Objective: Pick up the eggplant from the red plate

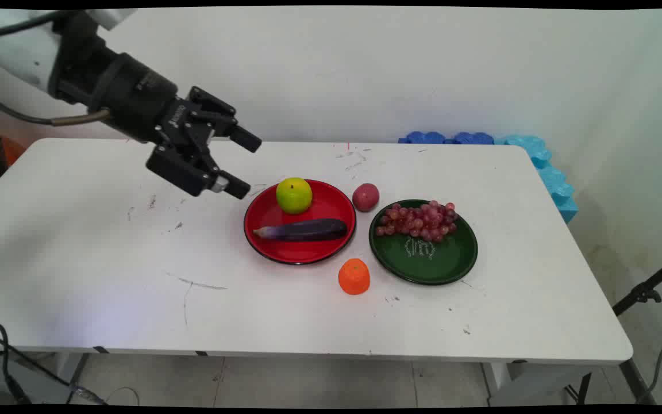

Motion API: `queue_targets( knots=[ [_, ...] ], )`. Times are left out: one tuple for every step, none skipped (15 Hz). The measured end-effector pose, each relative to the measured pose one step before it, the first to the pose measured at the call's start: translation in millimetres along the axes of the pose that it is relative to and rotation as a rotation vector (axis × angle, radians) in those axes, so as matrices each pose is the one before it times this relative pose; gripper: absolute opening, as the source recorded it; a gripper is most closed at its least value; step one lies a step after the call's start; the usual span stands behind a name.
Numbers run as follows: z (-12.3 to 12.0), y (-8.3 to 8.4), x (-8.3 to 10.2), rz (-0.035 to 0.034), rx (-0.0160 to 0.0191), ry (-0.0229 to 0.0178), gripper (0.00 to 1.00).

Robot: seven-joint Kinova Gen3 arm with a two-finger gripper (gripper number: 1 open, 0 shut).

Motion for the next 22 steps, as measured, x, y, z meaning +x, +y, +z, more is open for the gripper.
queue_targets(
  knots=[
    [5.27, -2.16, 2.40, 0.00423, 0.00323, -0.00500, 1.00],
    [6.81, -2.73, 2.44, 0.00370, 0.00352, -0.00767, 1.00],
    [7.94, -3.27, 2.16, 0.00184, 0.00711, -0.00939, 1.00],
    [12.40, -3.09, 6.42, 0.01732, -0.00952, -0.00877, 1.00],
    [5.36, -2.72, 0.92, -0.00064, 0.00693, -0.00652, 1.00],
    [8.22, -4.91, 0.65, -0.00236, 0.01374, -0.01011, 1.00],
    [9.85, -5.60, 1.17, -0.00191, 0.01433, -0.01173, 1.00],
    [10.24, -5.87, 0.07, -0.00201, 0.01568, -0.01479, 1.00],
    [7.16, -4.00, -0.57, -0.00041, 0.01150, -0.01235, 1.00],
    [12.24, -6.67, -1.56, 0.00078, 0.01631, -0.02469, 1.00],
    [10.66, -5.29, -2.41, 0.00388, 0.01373, -0.02565, 1.00],
    [9.21, -3.84, -1.75, 0.00141, 0.01056, -0.02126, 1.00],
    [10.40, -3.92, -2.08, -0.00119, 0.01110, -0.02435, 1.00],
    [10.01, -3.93, -0.52, 0.00099, 0.01356, -0.02456, 1.00],
    [8.58, -3.29, 0.55, 0.00036, 0.01069, -0.02002, 1.00],
    [9.48, -3.34, 0.26, -0.00084, 0.01162, -0.02307, 1.00],
    [9.21, -2.27, 0.26, 0.00067, 0.00907, -0.02294, 1.00],
    [7.71, -1.66, -0.20, 0.00152, 0.00664, -0.01933, 1.00],
    [9.38, -1.69, 0.24, 0.00356, 0.00522, -0.02184, 1.00],
    [9.09, -0.85, 0.19, 0.00274, 0.00380, -0.02098, 1.00],
    [7.89, -0.78, 0.66, 0.00206, 0.00268, -0.01733, 1.00],
    [8.58, -0.39, 0.47, 0.00200, 0.00282, -0.01952, 1.00]
  ],
)
